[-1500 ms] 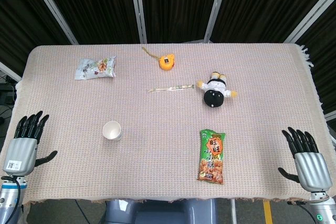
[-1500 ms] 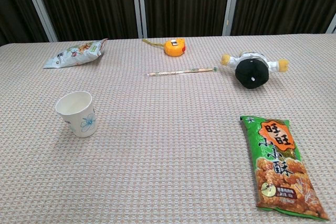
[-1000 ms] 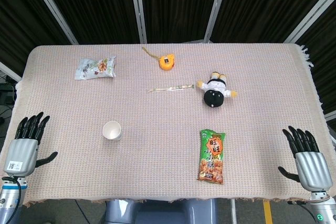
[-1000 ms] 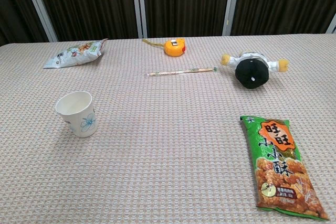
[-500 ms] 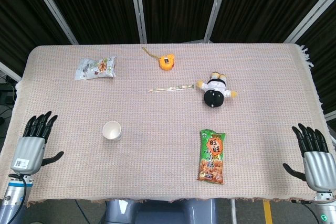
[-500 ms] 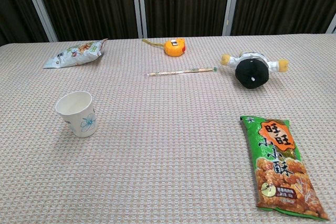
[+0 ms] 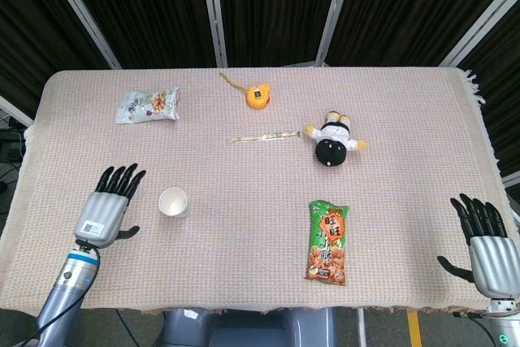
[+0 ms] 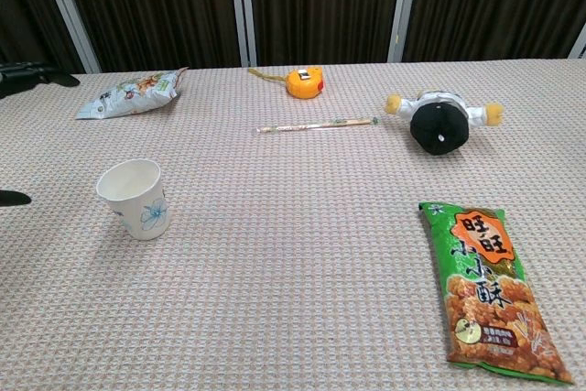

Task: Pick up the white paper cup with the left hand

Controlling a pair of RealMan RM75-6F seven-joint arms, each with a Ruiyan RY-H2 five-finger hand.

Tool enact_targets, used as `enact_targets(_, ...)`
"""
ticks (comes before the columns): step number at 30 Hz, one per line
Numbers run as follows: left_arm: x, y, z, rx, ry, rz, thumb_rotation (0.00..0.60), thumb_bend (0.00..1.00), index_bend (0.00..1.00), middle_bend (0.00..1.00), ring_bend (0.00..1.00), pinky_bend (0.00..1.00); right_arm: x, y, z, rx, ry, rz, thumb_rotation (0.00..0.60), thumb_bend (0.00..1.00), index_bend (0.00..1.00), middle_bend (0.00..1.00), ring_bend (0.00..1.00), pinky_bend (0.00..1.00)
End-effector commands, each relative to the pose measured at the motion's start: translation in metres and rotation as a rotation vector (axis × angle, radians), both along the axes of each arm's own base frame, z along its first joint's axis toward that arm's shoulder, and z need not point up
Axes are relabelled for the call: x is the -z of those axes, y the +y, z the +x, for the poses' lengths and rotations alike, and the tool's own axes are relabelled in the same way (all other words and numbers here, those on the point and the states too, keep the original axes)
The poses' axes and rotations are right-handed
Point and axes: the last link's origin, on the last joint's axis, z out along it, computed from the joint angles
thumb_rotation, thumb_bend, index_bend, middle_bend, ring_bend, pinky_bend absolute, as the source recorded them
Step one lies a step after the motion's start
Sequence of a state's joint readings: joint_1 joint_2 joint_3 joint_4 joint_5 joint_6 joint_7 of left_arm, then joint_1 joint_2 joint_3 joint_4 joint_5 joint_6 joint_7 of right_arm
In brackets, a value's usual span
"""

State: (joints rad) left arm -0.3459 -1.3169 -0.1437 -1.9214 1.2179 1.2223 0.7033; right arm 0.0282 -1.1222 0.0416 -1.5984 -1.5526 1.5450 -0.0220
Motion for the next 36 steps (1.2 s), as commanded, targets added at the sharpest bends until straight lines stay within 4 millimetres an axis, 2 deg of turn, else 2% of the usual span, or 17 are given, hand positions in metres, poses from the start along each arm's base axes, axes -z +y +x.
enact_targets(1,0.02,0.013,0.022,-0.012,0.011,-0.058,0.6,0.0,0.12,0.0,0.0,0.0,0.0,0.0,0.0,0.001,-0.002,0.002,0.6,0.03,0.0,0.0,0.0,0.0)
enact_targets(11,0.047,0.03,0.037,-0.059,0.008,-0.098,0.6,0.0,0.17,0.0,0.0,0.0,0.001,-0.001,-0.001,0.0,-0.001,0.01,0.6,0.03,0.0,0.0,0.0,0.0)
enact_targets(19,0.062,0.037,0.04,-0.067,0.042,-0.105,0.6,0.02,0.18,0.0,0.0,0.0,0.001,-0.001,-0.001,0.001,-0.002,0.013,0.6,0.03,0.0,0.0,0.0,0.0)
enact_targets(23,0.069,0.041,0.038,-0.082,0.062,-0.102,0.6,0.06,0.2,0.0,0.0,0.0,0.001,-0.001,-0.001,0.003,-0.005,0.012,0.6,0.03,0.0,0.0,0.0,0.0)
enact_targets(31,0.083,0.045,0.028,-0.132,0.028,-0.11,0.6,0.19,0.32,0.0,0.0,0.0,0.0,-0.001,-0.001,0.005,-0.007,0.012,0.6,0.03,0.0,0.0,0.0,0.0)
enact_targets(36,0.083,0.044,0.026,-0.136,-0.037,-0.101,0.6,0.23,0.37,0.0,0.0,0.0,0.0,-0.001,-0.001,0.007,-0.006,0.013,0.6,0.03,0.0,0.0,0.0,0.0)
